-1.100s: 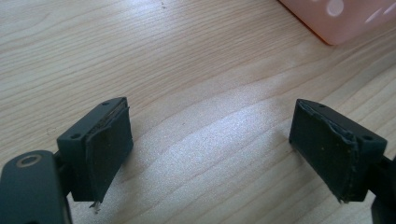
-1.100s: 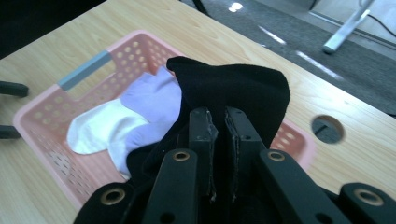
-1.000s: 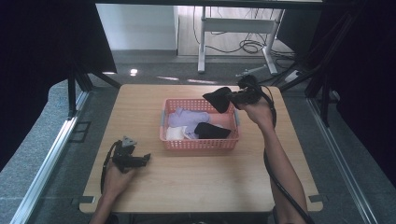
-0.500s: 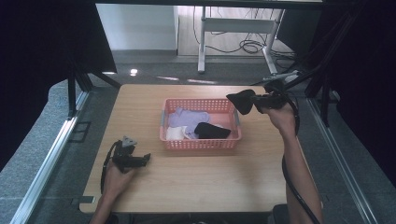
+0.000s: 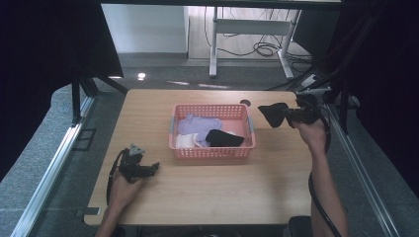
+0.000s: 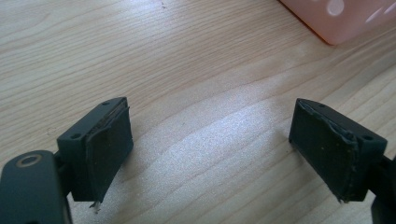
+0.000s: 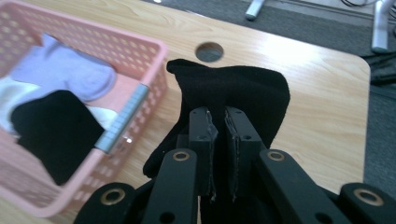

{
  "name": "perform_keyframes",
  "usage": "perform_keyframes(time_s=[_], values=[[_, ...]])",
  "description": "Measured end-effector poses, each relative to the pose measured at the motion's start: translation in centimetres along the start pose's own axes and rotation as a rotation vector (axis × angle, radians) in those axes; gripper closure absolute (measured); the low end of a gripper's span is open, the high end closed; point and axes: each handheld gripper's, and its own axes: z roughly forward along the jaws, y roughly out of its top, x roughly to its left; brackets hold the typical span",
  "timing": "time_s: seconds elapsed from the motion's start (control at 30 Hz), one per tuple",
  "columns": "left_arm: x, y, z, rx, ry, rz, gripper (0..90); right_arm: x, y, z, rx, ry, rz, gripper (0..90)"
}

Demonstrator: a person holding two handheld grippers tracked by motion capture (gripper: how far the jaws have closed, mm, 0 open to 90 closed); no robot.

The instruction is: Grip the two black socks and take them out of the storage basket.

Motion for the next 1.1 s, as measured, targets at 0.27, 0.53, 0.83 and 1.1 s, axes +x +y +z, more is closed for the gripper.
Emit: perform_keyframes(time_s=[0.27,0.53,0.83,1.1], values=[[0.0,0.0,0.0,0.004,0.0,0.001,13.1,-1.0,-2.4,2.4,0.024,-0.047,0.018,82.0],[0.0,0.0,0.0,0.003,0.0,0.001,13.1,-1.2,-5.0,5.1,0.08,-0.065,0.01,79.6],[0.0,0.0,0.0,0.003,0.0,0.002,13.1,-1.8,-6.8,5.5,0.107,-0.033,0.063,54.1],[0.0,0.0,0.0,0.003,0.0,0.001,13.1,-1.6,-6.0,4.3,0.057,0.009,0.076,35.0]])
